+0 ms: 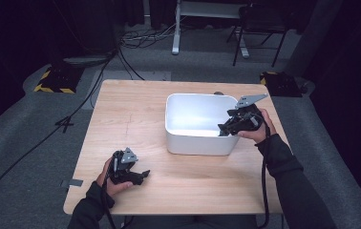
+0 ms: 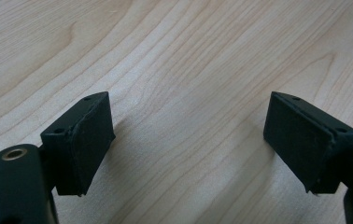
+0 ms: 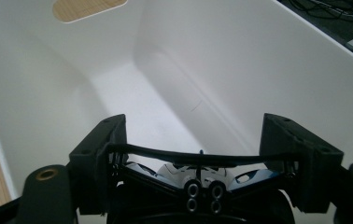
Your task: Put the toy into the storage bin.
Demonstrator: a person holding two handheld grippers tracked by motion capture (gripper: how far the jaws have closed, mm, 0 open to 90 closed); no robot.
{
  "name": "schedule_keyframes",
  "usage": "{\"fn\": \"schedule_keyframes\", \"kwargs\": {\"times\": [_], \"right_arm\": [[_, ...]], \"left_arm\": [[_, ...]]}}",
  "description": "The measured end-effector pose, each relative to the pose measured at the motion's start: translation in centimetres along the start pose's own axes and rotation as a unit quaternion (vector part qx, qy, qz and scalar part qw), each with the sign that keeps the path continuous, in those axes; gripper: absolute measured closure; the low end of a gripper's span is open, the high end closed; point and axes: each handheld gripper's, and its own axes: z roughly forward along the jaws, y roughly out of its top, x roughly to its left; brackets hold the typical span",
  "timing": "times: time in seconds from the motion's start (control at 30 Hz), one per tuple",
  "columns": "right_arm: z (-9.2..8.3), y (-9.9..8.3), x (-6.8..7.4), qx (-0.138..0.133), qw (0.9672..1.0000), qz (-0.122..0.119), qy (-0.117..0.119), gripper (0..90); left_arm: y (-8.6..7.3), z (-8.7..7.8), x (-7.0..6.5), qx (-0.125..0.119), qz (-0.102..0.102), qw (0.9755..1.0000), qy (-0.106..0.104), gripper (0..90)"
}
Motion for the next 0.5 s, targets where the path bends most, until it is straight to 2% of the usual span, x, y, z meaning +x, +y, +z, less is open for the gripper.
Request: {"fn": "schedule_keyframes", "kwargs": {"times": [0.07, 0.1, 0.13, 0.23, 0.27, 0.37, 0.4, 0.5], "right_arm": [[0.05, 0.16, 0.13, 0.010, 0.9999, 0.007, -0.003, 24.4], [0.05, 0.22, -0.01, 0.018, 0.9998, -0.002, -0.006, 24.4], [0.03, 0.29, 0.07, 0.025, 0.9997, 0.003, -0.008, 24.4], [0.02, 0.49, 0.17, 0.033, 0.9994, 0.008, -0.005, 24.4], [0.05, 0.49, 0.02, 0.035, 0.9994, -0.002, -0.006, 24.4], [0.06, 0.60, 0.14, 0.045, 0.9989, 0.002, -0.008, 24.3], [0.10, 0.65, 0.28, 0.045, 0.9989, 0.012, -0.006, 24.4], [0.25, 0.75, 0.15, 0.060, 0.9982, -0.002, -0.008, 24.4]], "left_arm": [[0.00, 0.00, -0.01, 0.000, 0.000, 1.0000, 0.000, 16.4], [0.00, 0.00, 0.00, 0.000, 0.000, 1.0000, 0.000, 16.3], [0.00, 0.00, 0.00, 0.000, 0.000, 1.0000, 0.000, 16.3], [0.00, 0.00, 0.00, 0.000, 0.000, 1.0000, 0.000, 16.4], [0.00, 0.00, 0.00, 0.000, 0.000, 1.0000, 0.000, 16.4], [0.00, 0.01, 0.00, 0.000, 0.000, 1.0000, 0.000, 16.4], [0.00, 0.00, 0.00, 0.000, 0.000, 1.0000, 0.000, 16.4], [0.00, 0.00, 0.00, 0.000, 0.000, 1.0000, 0.000, 16.4]]}}
